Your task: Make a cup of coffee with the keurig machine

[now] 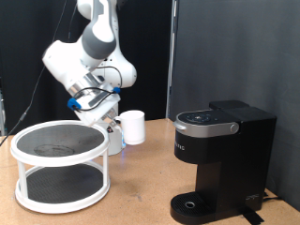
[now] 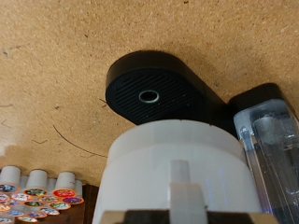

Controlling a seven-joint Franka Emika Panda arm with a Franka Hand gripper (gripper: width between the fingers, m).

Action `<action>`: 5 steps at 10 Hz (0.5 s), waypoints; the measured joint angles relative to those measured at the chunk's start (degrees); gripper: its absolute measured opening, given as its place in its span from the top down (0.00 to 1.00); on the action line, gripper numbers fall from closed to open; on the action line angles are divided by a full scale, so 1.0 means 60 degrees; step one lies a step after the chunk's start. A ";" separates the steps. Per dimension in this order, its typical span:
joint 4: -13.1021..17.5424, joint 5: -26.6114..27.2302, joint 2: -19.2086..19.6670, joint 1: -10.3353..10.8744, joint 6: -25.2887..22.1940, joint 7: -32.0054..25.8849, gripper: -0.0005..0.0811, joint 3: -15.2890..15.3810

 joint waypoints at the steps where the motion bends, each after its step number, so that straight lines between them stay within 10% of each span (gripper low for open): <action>1: 0.0004 0.0185 0.0087 0.0113 0.0089 0.0012 0.99 0.0178; 5: 0.0107 0.0131 0.0199 0.0165 0.0122 0.0102 0.99 0.0304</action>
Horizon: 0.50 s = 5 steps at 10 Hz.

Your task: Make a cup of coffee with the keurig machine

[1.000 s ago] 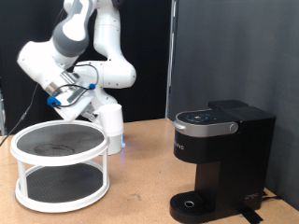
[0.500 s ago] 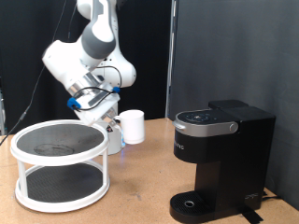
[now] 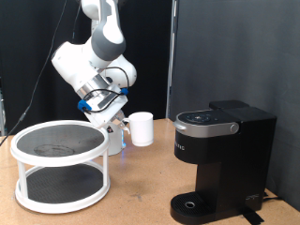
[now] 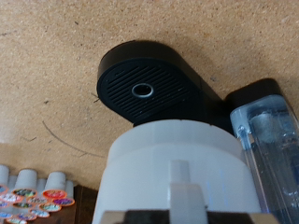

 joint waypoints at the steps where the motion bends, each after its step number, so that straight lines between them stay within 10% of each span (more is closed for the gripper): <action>1: 0.0062 -0.0036 0.0180 0.0005 0.0150 0.0185 0.99 0.0173; 5: 0.0372 0.0086 0.1540 0.0102 0.1486 0.0555 0.99 0.1097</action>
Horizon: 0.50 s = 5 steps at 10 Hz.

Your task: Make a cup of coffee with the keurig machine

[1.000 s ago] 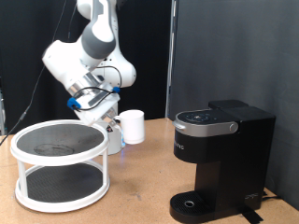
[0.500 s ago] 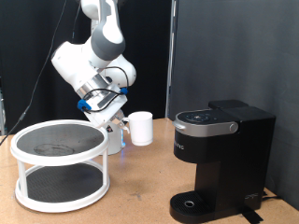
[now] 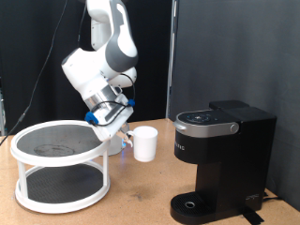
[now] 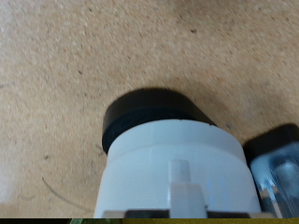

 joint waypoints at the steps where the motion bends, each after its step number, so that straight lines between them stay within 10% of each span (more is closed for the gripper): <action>1: 0.0075 0.0176 0.0392 0.0078 0.0377 -0.0016 0.99 0.0165; 5: 0.0563 0.1912 0.1763 0.0489 0.1375 -0.1127 0.99 0.0618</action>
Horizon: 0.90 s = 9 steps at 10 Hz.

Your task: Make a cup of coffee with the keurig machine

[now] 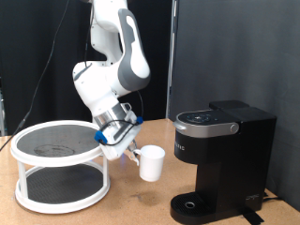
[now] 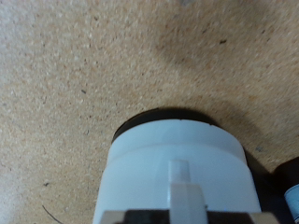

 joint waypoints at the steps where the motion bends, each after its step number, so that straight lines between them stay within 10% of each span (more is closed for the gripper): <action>1: 0.0136 0.0538 0.0249 0.0088 0.0127 -0.0401 0.99 0.0116; 9: 0.1334 0.2965 0.1525 0.0669 0.1309 -0.1534 0.99 0.1326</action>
